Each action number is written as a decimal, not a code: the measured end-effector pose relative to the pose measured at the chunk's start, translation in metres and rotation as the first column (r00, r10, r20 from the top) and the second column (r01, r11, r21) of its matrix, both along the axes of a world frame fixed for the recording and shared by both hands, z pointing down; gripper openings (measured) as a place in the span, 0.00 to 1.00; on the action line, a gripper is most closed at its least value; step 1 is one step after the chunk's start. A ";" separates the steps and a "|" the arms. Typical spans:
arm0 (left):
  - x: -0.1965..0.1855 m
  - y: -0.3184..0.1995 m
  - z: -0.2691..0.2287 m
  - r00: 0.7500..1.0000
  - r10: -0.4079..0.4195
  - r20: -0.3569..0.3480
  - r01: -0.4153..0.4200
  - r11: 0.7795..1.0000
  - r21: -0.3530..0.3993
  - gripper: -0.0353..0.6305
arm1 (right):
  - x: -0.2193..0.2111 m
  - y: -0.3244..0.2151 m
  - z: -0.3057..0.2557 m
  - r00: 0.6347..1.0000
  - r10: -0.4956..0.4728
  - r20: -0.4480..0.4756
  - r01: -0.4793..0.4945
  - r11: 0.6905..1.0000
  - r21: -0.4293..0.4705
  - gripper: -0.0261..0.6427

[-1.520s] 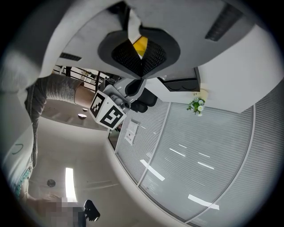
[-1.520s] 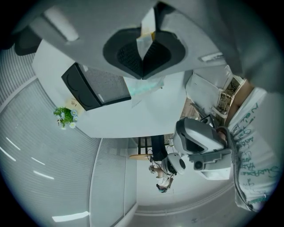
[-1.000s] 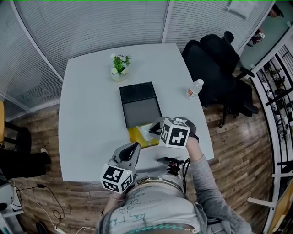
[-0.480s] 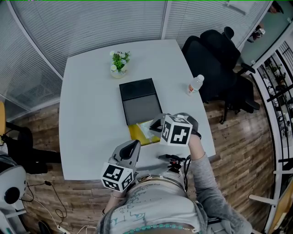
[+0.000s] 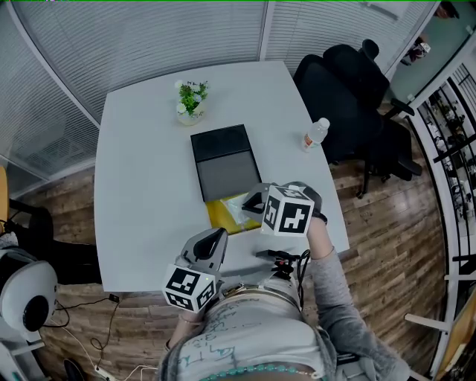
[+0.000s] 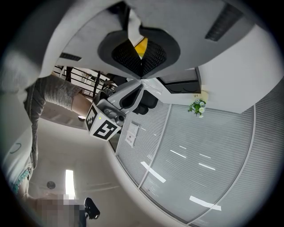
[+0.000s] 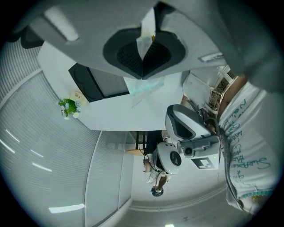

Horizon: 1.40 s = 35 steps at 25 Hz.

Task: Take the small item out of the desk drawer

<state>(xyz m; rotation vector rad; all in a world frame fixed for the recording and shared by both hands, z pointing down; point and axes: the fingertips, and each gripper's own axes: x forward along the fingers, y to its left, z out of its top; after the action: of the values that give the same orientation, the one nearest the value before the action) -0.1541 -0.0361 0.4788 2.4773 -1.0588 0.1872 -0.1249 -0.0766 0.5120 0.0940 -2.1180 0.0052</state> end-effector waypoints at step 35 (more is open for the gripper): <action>0.101 -0.018 -0.012 1.000 -0.023 0.004 0.023 1.000 -0.018 0.05 | 0.142 -0.021 -0.016 0.994 0.106 0.025 -0.106 0.994 0.029 0.04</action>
<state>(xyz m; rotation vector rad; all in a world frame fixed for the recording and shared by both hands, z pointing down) -0.0533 -0.0540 0.4670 2.4481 -1.0819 0.1933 0.0168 -0.0977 0.4961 0.2252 -2.1351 0.0376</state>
